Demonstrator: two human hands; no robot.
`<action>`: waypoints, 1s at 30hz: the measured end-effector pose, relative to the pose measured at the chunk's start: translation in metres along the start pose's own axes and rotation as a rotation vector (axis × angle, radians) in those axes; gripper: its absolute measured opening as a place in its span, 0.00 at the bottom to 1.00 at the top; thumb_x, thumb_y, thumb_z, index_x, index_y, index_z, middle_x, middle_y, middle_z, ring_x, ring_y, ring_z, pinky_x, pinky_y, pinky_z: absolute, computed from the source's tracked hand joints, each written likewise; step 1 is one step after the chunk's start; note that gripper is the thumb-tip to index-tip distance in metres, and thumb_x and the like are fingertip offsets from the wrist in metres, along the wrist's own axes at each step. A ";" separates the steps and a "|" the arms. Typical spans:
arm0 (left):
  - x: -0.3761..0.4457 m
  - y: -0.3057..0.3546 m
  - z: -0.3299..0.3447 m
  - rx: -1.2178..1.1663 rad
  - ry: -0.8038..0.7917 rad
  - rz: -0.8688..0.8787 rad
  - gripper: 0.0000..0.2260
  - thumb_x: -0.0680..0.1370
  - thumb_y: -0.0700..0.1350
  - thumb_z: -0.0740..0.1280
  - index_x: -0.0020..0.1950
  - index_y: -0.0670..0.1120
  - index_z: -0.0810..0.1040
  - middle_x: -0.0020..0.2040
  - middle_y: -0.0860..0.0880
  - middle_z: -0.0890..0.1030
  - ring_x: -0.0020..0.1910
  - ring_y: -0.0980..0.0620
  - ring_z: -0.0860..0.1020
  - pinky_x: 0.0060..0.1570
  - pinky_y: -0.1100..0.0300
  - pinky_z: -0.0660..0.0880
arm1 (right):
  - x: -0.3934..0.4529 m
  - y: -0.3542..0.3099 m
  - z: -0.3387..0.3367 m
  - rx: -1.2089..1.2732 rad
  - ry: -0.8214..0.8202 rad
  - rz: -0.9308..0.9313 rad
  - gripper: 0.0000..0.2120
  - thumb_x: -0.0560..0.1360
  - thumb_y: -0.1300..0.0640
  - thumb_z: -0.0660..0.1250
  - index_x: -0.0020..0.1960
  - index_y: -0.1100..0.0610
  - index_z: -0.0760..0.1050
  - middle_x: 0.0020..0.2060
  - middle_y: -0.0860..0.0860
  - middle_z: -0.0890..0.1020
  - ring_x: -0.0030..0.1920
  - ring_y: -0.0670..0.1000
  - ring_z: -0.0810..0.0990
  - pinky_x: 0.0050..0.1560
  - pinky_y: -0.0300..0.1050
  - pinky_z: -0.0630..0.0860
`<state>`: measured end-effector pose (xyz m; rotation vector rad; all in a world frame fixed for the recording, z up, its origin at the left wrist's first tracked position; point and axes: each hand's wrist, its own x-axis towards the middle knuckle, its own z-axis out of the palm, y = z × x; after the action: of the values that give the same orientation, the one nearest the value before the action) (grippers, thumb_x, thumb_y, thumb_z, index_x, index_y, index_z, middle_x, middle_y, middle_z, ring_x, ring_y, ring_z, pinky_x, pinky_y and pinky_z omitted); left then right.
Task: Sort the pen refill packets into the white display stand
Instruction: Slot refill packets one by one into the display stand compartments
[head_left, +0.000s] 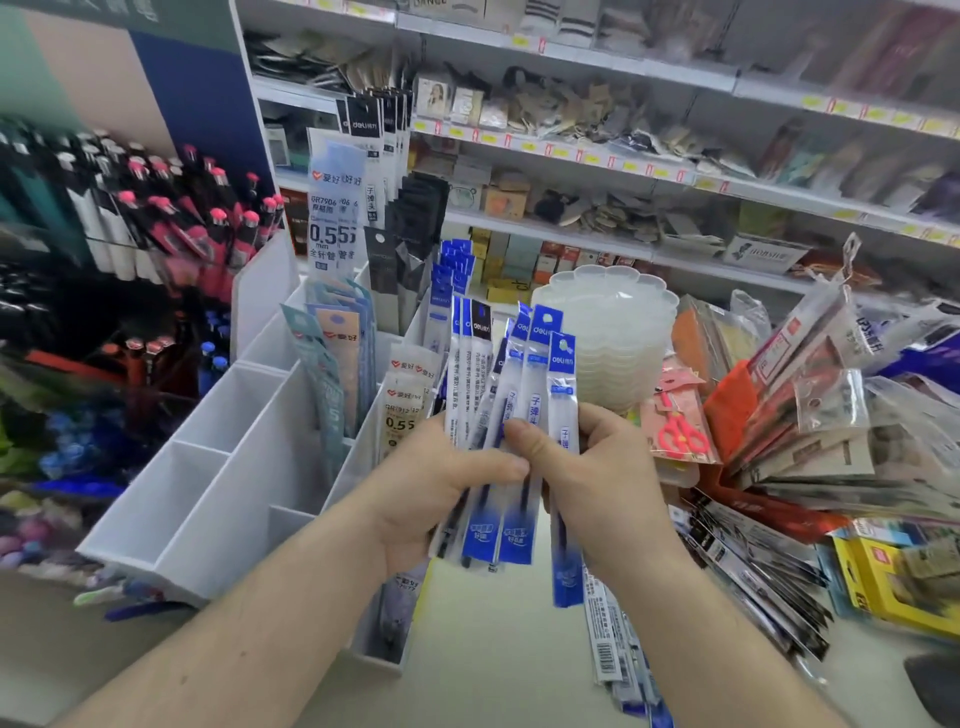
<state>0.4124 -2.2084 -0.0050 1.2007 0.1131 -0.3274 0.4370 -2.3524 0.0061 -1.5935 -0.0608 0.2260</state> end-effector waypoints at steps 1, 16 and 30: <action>0.000 -0.001 -0.002 -0.066 -0.001 -0.026 0.22 0.66 0.35 0.66 0.60 0.44 0.80 0.54 0.36 0.84 0.49 0.39 0.84 0.46 0.46 0.83 | -0.002 -0.001 0.001 0.032 0.000 -0.004 0.02 0.74 0.63 0.73 0.47 0.59 0.83 0.39 0.53 0.87 0.36 0.54 0.86 0.34 0.46 0.81; -0.011 -0.007 0.005 -0.018 0.127 -0.011 0.17 0.68 0.35 0.73 0.57 0.41 0.81 0.51 0.37 0.85 0.51 0.36 0.84 0.55 0.36 0.78 | -0.016 -0.009 -0.014 0.314 -0.037 0.017 0.09 0.78 0.56 0.63 0.55 0.57 0.78 0.48 0.57 0.87 0.46 0.59 0.87 0.38 0.53 0.84; -0.003 -0.023 0.022 0.095 0.100 0.074 0.26 0.71 0.32 0.75 0.66 0.49 0.76 0.56 0.47 0.85 0.56 0.46 0.83 0.55 0.42 0.80 | -0.017 0.001 -0.020 0.107 0.004 0.020 0.09 0.73 0.68 0.72 0.50 0.57 0.82 0.44 0.55 0.87 0.45 0.57 0.87 0.43 0.53 0.84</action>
<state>0.4002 -2.2358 -0.0171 1.3121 0.1406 -0.2102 0.4244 -2.3755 0.0069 -1.4882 -0.0296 0.2383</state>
